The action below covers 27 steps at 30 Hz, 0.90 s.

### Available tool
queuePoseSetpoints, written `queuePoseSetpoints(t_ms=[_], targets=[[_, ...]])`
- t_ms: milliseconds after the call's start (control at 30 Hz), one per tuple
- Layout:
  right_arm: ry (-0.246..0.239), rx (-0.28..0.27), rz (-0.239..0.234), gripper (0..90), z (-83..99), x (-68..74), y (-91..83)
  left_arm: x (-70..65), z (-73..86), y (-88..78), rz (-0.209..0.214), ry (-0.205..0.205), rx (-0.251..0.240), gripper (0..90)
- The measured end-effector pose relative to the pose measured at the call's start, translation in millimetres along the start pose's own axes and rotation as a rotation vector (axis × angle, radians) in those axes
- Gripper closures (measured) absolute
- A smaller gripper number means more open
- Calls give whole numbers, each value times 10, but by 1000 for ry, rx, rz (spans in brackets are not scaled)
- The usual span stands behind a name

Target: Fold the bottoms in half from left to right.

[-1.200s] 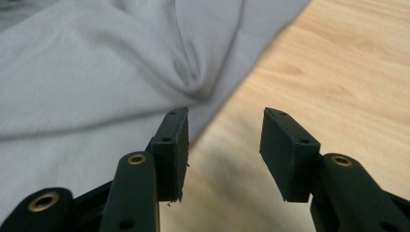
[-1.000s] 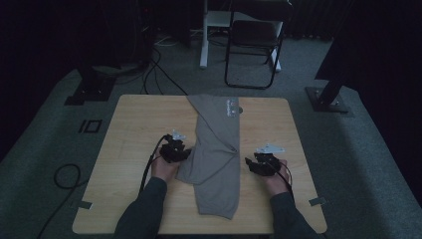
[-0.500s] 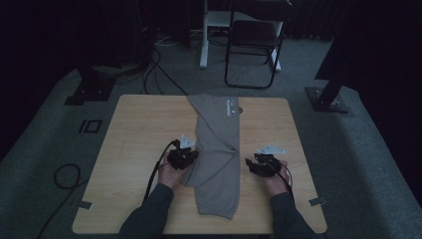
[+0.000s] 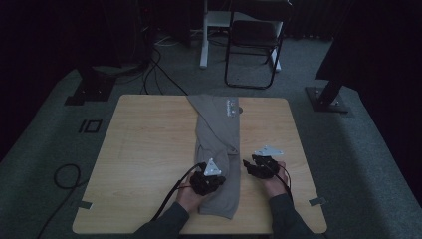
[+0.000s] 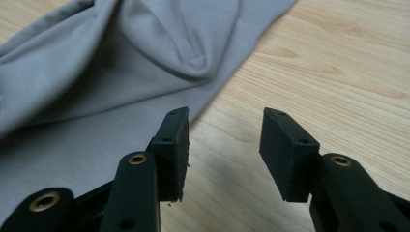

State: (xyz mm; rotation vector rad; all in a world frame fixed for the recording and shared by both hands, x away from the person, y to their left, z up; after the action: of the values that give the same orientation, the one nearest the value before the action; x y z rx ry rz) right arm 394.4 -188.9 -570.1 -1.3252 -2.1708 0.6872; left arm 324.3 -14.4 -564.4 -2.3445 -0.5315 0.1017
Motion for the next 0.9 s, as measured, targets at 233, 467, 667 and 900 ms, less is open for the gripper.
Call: queuePoseSetpoints(t_ms=[233,467,667,900], targets=[[-14,-16,-9,537,-17,77,-55,-205,-5,-24,87,21,-23,808],[-20,-18,-43,537,22,227,-170,30,24,-341,-21,6,-75,673],[-70,20,-159,531,232,632,-292,240,370,-515,-123,-48,-21,647],[-139,99,-206,531,456,888,-219,259,651,-387,-118,-70,65,567]])
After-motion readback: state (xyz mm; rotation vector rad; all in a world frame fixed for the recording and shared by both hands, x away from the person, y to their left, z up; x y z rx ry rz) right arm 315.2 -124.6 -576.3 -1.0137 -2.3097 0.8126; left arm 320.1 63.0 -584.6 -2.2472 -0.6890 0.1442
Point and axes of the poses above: each handheld gripper's, and its own axes: y roughly forward along the jaws, z roughly out of its underside, x roughly to its left, the point moved 6 cm from there along y, roughly forward along the jaws, and after that the axes turned 12 degrees about y, right-handed, at the moved point
